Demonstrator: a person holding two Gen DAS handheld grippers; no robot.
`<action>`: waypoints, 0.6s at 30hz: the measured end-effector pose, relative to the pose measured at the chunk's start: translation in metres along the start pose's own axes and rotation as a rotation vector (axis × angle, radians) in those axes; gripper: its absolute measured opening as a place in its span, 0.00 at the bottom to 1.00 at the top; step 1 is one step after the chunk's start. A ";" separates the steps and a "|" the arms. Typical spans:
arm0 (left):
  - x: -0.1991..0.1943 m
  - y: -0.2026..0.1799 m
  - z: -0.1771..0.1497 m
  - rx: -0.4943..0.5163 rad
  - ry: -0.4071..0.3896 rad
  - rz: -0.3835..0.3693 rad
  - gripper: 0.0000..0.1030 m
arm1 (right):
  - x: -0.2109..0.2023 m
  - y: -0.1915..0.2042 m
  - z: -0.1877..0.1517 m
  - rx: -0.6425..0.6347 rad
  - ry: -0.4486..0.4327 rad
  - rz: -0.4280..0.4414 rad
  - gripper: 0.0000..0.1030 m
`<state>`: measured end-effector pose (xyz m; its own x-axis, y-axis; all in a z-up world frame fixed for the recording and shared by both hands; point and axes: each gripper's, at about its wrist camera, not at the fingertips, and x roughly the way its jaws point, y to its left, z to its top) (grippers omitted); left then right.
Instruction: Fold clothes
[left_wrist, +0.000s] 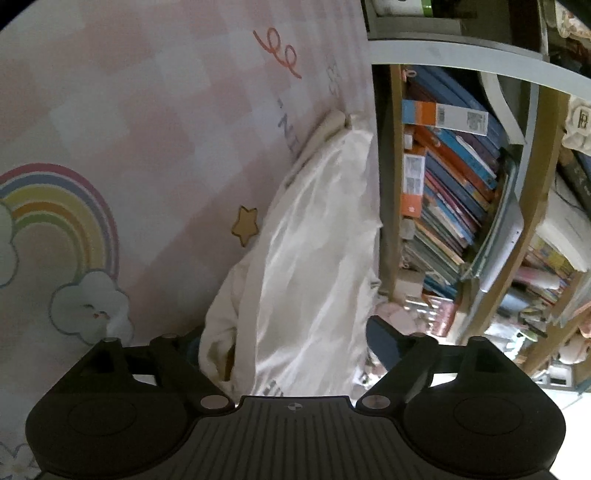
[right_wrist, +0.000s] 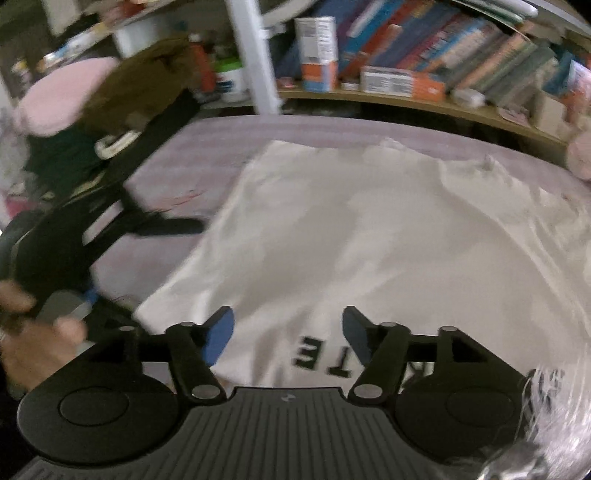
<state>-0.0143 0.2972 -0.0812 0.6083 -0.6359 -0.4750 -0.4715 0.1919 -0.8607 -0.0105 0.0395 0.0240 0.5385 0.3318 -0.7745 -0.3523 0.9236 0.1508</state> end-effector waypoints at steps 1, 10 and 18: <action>0.000 0.000 -0.001 0.005 -0.004 0.005 0.78 | 0.002 -0.005 0.004 0.012 0.009 -0.018 0.65; -0.005 0.006 -0.004 -0.005 -0.033 0.023 0.57 | 0.039 -0.035 0.057 0.011 0.088 -0.160 0.86; -0.006 0.003 -0.011 0.066 -0.035 0.084 0.18 | 0.080 -0.027 0.123 -0.010 0.155 -0.132 0.87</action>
<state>-0.0270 0.2934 -0.0789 0.5909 -0.5896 -0.5507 -0.4789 0.2931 -0.8275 0.1363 0.0645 0.0329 0.4568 0.1736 -0.8725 -0.2944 0.9550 0.0359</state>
